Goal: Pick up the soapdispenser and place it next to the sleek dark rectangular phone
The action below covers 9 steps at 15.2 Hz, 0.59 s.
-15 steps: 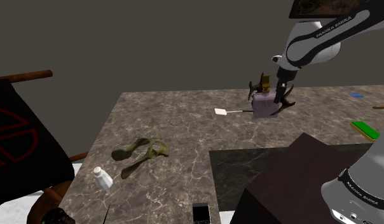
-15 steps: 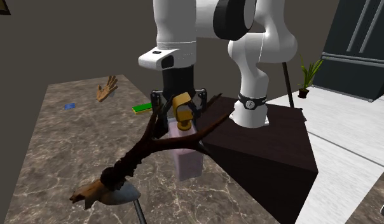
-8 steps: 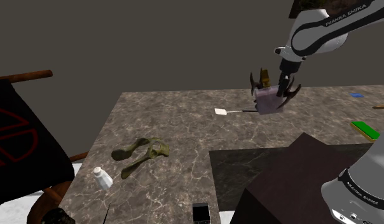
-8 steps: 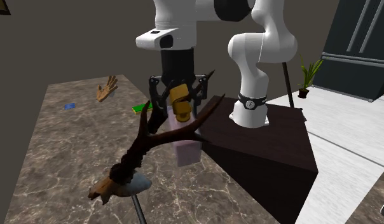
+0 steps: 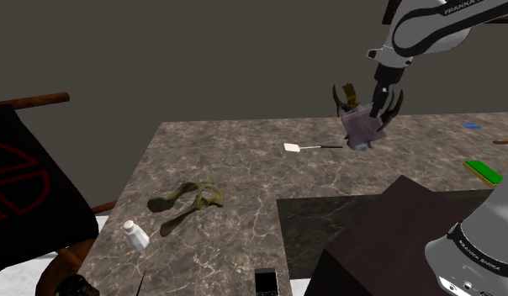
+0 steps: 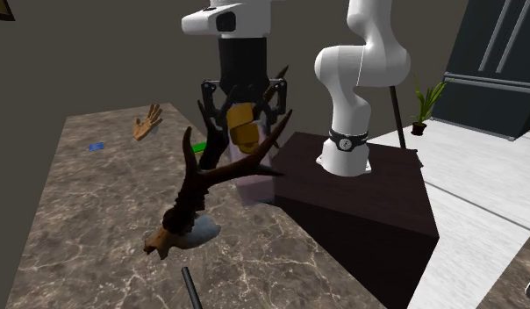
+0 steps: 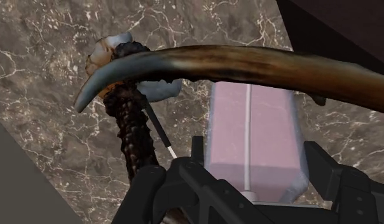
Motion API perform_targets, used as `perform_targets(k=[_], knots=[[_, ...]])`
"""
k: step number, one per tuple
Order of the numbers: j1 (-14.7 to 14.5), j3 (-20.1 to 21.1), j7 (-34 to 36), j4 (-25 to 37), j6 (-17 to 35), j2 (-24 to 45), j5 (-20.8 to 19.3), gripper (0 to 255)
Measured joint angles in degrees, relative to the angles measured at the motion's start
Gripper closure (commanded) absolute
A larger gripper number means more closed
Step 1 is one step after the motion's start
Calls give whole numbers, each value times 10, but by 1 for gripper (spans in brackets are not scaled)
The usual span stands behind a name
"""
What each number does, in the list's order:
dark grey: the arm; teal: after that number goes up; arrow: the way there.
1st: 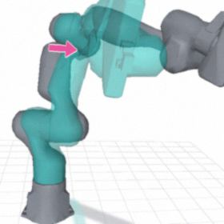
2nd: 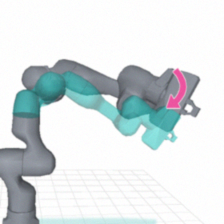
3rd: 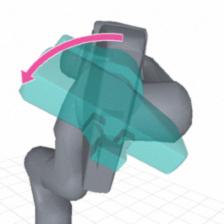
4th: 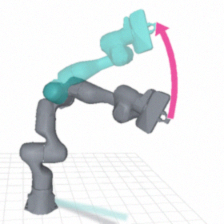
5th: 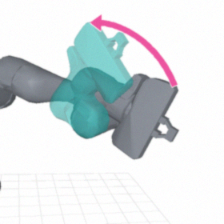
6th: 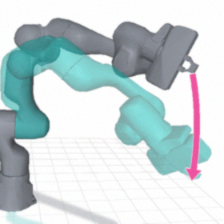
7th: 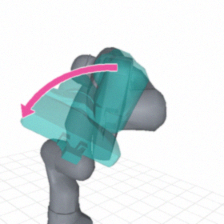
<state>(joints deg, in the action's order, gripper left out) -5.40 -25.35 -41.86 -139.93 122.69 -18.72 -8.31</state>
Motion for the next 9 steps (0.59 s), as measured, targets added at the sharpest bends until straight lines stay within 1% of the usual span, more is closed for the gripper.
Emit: perform_targets(k=[6, 9], knots=[[1, 9, 6, 26, -47, -22, -3, 255], [0, 12, 7, 49, -75, -27, -2, 255]])
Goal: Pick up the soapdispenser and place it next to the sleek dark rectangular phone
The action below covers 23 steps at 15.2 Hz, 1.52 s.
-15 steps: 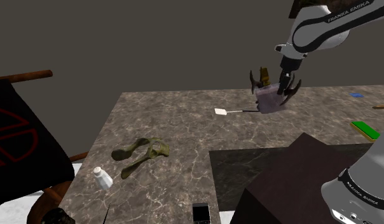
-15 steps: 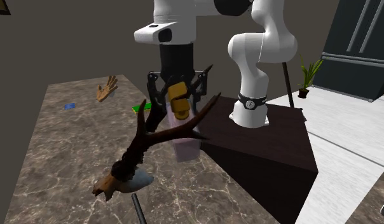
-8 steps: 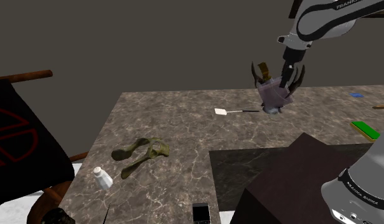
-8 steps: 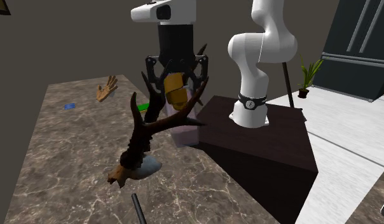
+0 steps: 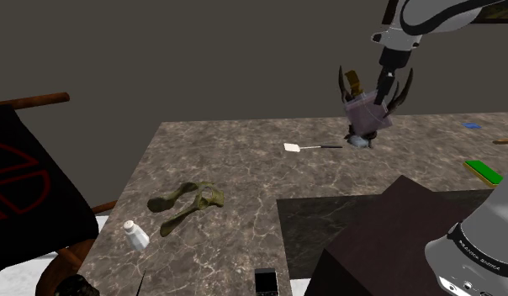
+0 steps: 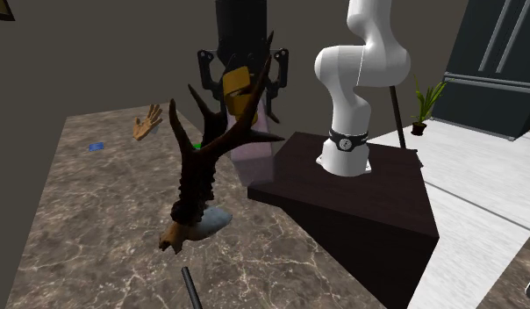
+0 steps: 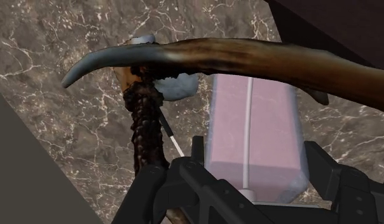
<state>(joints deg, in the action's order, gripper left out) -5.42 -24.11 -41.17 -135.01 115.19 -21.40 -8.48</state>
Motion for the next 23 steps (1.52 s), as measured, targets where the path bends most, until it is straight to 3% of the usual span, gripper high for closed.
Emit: perform_targets(k=[13, 23], knots=[[-2, 13, 3, 80, -98, -19, 3, 255], [-45, 115, 133, 44, -110, -59, 34, 255]])
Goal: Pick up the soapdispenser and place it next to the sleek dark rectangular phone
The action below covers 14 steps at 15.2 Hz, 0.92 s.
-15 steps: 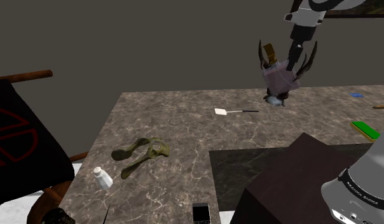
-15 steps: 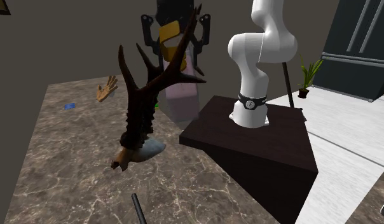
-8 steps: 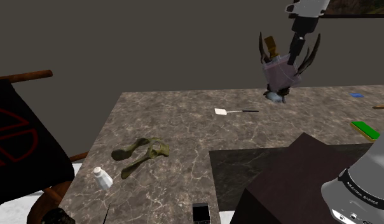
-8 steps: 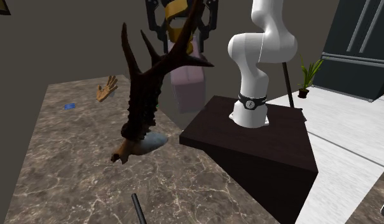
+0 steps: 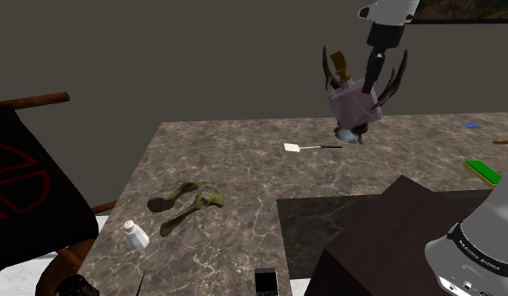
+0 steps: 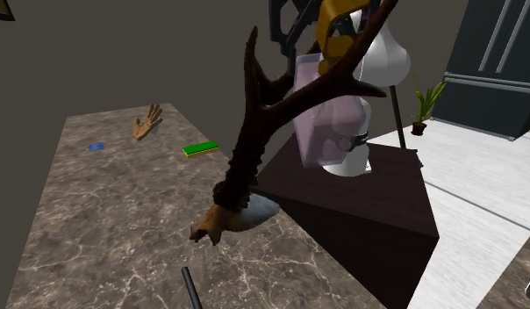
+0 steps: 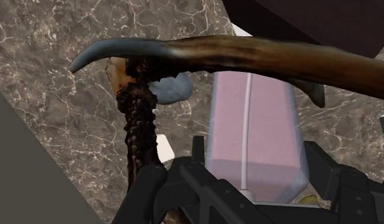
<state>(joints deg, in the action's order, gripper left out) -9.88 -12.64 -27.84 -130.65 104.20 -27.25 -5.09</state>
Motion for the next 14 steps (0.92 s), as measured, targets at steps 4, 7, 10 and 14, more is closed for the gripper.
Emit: perform_targets(k=[4, 7, 10, 14], knots=[[-21, 40, 53, -3, 3, 2, 19, 255], [-38, 71, 94, 3, 3, 9, 33, 255], [-55, 102, 134, 14, 6, 23, 47, 255], [-77, 142, 188, 33, 13, 48, 63, 255]])
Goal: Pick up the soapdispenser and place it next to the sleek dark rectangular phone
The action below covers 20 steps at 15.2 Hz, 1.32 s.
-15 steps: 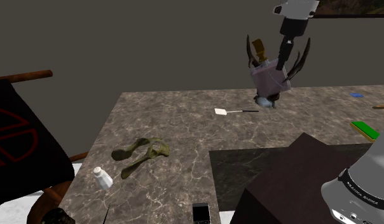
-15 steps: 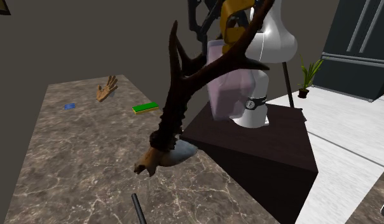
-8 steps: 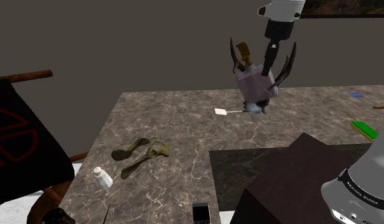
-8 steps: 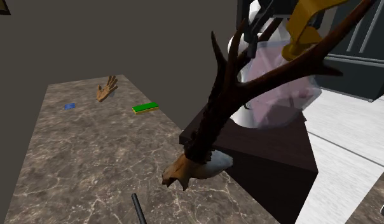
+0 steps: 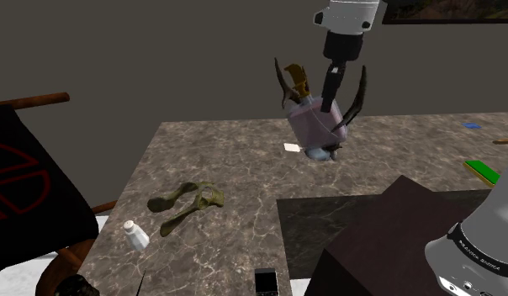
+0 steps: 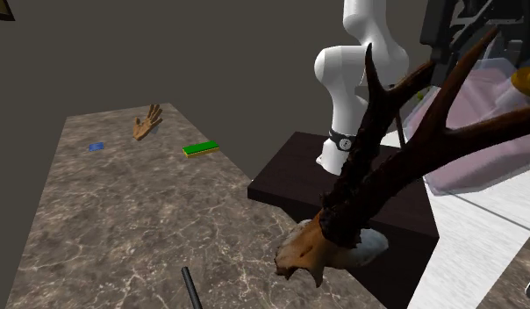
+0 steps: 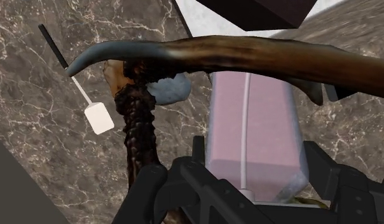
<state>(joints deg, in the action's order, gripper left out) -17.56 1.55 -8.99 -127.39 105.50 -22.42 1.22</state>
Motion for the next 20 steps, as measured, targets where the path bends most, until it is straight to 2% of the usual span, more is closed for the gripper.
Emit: perform_targets(k=[7, 15, 20], knots=[[-34, 65, 93, 64, 4, 66, 15, 255], [-71, 129, 199, 177, -2, 171, 5, 255], [-76, 136, 213, 165, 27, 190, 1, 255]])
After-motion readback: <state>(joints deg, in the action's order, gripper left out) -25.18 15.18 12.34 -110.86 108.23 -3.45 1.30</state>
